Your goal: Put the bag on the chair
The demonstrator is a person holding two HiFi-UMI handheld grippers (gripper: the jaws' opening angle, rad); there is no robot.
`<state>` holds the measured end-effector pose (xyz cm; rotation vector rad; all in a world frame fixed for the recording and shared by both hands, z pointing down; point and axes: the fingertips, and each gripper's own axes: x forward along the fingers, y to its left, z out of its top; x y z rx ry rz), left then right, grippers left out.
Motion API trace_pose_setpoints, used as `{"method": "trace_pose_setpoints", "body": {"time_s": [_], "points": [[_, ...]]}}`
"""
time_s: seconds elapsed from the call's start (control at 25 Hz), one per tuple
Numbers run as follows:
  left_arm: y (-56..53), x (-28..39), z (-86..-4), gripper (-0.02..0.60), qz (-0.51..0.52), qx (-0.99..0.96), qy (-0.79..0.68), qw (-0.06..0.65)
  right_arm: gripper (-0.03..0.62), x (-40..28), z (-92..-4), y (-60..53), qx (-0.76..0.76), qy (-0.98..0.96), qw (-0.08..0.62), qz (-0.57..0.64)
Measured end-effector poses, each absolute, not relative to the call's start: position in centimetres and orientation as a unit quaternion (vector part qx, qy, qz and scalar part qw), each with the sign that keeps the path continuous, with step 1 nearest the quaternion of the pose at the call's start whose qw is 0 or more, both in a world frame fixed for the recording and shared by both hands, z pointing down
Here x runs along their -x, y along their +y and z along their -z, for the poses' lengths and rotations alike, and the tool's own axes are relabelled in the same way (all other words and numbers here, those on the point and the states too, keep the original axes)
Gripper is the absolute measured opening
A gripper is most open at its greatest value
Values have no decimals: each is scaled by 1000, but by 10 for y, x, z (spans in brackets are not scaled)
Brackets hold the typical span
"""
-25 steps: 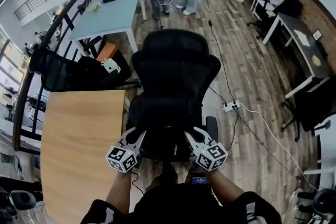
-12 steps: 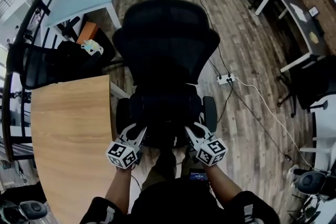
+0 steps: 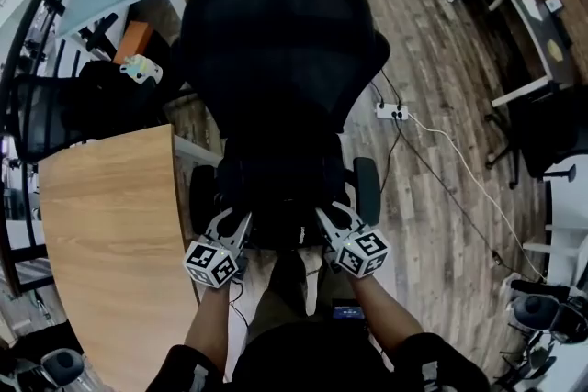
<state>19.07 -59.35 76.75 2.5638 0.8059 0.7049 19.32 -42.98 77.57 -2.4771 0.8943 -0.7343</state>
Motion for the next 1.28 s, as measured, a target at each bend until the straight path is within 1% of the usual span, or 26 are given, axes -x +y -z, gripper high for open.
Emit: {"method": "trace_pose_setpoints", "body": {"time_s": [0.12, 0.36, 0.48, 0.96, 1.28], "points": [[-595, -213, -777, 58, -250, -912, 279, 167, 60, -217, -784, -433, 893, 323, 181, 258], [-586, -263, -794, 60, -272, -914, 277, 119, 60, -267, -802, -423, 909, 296, 138, 258], [-586, -287, -803, 61, -281, -917, 264, 100, 60, -289, -811, -423, 913, 285, 130, 262], [-585, -356, -843, 69, -323, -911, 238, 93, 61, -363, -855, -419, 911, 276, 106, 286], [-588, -365, -858, 81, -329, -913, 223, 94, 69, -371, -869, -420, 909, 284, 82, 294]]}}
